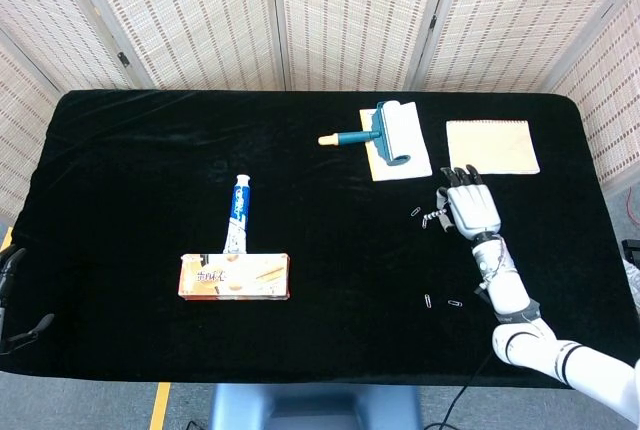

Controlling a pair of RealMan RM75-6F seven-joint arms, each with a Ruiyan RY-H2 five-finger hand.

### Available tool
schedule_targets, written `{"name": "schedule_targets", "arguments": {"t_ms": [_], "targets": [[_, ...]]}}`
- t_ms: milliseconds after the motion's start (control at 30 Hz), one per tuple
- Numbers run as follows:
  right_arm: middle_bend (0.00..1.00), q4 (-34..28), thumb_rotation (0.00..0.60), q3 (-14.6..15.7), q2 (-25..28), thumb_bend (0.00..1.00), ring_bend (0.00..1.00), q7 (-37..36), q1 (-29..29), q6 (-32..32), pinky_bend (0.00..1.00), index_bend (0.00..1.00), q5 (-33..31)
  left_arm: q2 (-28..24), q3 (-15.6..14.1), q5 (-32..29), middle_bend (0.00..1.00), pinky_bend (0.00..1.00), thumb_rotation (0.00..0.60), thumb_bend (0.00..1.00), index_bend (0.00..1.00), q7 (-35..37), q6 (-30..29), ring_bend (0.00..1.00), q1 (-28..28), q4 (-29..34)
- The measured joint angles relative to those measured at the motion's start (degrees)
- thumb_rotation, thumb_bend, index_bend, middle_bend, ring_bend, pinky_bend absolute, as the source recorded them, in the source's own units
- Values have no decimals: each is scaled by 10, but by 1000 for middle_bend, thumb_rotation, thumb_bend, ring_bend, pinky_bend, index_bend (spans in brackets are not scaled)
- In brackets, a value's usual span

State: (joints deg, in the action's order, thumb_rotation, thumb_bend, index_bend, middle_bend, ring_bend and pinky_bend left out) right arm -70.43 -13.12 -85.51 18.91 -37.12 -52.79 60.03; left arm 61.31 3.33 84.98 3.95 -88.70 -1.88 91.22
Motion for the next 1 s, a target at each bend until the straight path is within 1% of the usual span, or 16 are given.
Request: {"name": "schedule_targets", "arguments": {"t_ms": [233,633,800,1000], "targets": [[142,28,600,-4,-19,593,97,10,-18,14,0,898,-17,0,0,1,69,9,600,251,0,0,0,53,0,0],[144,35,600,-9,-32,593,100,22,-35,19,0,898,-32,-2,0,1,69,9,600,251,0,7,-3,53,3,-2],[144,29,600,-9,-25,593,100,13,-30,11,0,898,-30,-2,-1,2,69,9,600,251,0,10,-6,53,5,-3],[145,24,600,-8,-3,594,101,-3,-18,4,0,898,-30,1,-1,1,69,9,600,251,0,0,-1,53,2,-2]]}}
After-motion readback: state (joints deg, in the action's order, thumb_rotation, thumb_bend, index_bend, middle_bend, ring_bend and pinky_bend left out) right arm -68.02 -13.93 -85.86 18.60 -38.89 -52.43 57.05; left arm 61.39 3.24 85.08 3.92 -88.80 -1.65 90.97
